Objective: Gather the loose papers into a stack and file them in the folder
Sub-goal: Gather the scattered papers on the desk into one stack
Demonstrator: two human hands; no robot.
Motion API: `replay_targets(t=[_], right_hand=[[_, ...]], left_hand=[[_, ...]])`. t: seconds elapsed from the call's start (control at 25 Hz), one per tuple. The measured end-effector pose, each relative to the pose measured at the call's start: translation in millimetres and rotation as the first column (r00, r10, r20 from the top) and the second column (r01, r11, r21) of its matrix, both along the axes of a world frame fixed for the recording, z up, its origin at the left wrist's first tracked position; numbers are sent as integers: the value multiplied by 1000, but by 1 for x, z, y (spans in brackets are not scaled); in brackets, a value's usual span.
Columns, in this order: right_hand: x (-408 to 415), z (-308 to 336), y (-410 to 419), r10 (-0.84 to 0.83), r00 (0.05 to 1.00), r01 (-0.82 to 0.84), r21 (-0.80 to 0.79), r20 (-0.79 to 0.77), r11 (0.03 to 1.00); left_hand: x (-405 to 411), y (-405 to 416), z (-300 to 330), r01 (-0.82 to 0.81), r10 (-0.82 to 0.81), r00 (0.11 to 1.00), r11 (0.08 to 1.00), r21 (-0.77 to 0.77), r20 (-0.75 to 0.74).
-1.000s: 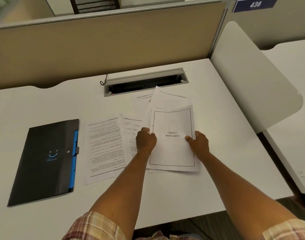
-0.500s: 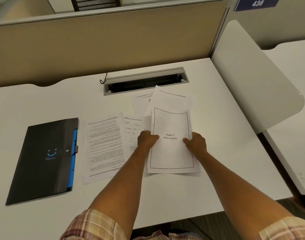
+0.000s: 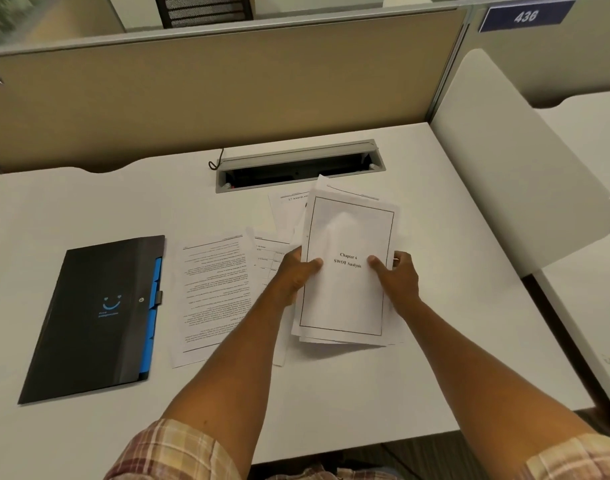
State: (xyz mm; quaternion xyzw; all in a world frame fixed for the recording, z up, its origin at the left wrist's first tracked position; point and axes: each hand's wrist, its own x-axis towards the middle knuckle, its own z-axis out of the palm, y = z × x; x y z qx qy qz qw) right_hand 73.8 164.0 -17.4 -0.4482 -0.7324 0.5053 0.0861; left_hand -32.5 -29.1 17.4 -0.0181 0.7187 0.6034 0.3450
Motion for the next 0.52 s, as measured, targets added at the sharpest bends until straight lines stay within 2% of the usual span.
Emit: replay_targets(t=[0.12,0.2,0.32,0.4,0.44,0.48,0.52], right_hand=[[-7,5,5,-23,985,-12,-209,-168,978],[-12,4,9,-7,960,-102,-374,-281,922],[-21,-1,10,36,936,-208,-467,-351,859],[-28,-2,7,42,925,-237,-489,-376,839],[-32,-3,5,42,923,-244,-497,-382,833],[-36,-2,2,43,923,-247,-502,-382,829],[-39,-2,-1,46,925,-246,-503,-376,828]], left_hand=[[-19,-2,3,14,-18,999,997,74,51],[-30,-2,7,8,-16,997,993,118,71],[-41,-2,16,-44,38,997,996,80,68],[-46,-11,18,-153,151,988,984,-89,-29],[-49,-21,15,-206,171,972,949,-238,-159],[-51,-35,11,-253,125,943,871,-421,-308],[-53,-52,6,-297,46,914,751,-589,-403]])
